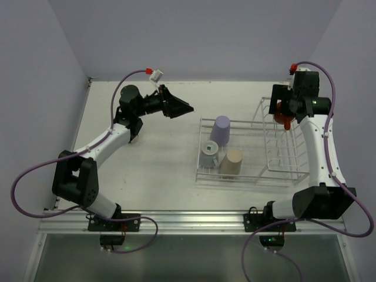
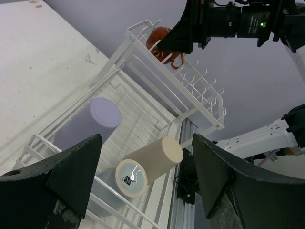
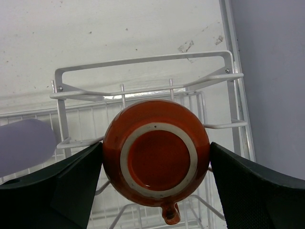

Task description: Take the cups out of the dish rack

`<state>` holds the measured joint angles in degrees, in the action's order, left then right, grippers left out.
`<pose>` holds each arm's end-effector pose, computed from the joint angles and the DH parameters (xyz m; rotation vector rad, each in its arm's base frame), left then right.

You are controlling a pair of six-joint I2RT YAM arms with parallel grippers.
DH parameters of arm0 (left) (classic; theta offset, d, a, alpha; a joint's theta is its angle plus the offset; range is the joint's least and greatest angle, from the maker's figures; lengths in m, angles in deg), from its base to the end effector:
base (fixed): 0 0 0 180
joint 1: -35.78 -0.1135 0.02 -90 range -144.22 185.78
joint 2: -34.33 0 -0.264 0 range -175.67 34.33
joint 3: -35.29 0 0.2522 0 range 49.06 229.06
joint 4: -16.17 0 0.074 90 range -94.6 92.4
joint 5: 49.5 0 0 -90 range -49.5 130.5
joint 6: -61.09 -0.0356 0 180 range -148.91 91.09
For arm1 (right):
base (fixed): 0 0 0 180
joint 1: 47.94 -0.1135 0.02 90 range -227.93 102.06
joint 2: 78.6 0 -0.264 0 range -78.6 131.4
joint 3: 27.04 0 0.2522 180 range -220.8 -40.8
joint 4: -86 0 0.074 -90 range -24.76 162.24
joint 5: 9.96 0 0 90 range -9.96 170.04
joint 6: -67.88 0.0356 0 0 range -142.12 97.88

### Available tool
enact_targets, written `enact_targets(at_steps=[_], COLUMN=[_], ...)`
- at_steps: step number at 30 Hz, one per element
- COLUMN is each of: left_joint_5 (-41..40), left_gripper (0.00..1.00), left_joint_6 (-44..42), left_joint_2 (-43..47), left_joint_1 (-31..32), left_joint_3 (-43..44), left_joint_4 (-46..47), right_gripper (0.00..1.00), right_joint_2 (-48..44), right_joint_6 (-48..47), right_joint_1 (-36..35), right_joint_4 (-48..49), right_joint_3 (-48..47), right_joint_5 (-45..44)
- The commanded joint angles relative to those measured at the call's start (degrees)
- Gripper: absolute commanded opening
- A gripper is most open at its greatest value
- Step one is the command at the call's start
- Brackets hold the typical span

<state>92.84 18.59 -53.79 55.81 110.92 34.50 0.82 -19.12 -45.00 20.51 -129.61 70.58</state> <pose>0.3218 -0.1473 0.3326 0.4453 1.6829 -1.5658 0.2834 -0.0204 0.3987 0.2034 2.2959 -0.1900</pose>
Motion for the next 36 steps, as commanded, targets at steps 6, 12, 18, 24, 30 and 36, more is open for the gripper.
enact_targets(at_steps=[6,12,18,24,30,36], left_joint_5=[1.19,1.36,1.36,1.45,1.45,1.45], left_gripper=[0.81,0.81,0.81,0.81,0.81,0.81], left_joint_6=[-0.40,-0.22,-0.13,-0.05,-0.05,0.31], left_joint_2=[-0.39,-0.30,-0.30,-0.39,-0.30,-0.21], left_joint_1=[0.36,0.36,0.36,0.36,0.36,0.36], left_joint_3=[-0.17,-0.08,0.01,0.01,-0.08,0.01], left_joint_4=[2.71,2.71,2.80,2.88,2.71,2.71], right_gripper=[0.92,0.92,0.91,0.68,0.41,0.02], right_joint_2=[0.56,1.26,1.97,2.76,3.29,2.85], right_joint_6=[0.16,-0.19,-0.98,-0.90,0.16,1.21], right_joint_1=[-0.04,-0.04,-0.04,-0.04,0.05,0.14], right_joint_4=[1.19,0.92,0.31,0.04,-0.48,-0.48], right_joint_3=[0.22,0.57,0.84,1.36,1.72,2.51], right_joint_5=[0.40,-0.21,-1.44,-0.48,0.84,2.60])
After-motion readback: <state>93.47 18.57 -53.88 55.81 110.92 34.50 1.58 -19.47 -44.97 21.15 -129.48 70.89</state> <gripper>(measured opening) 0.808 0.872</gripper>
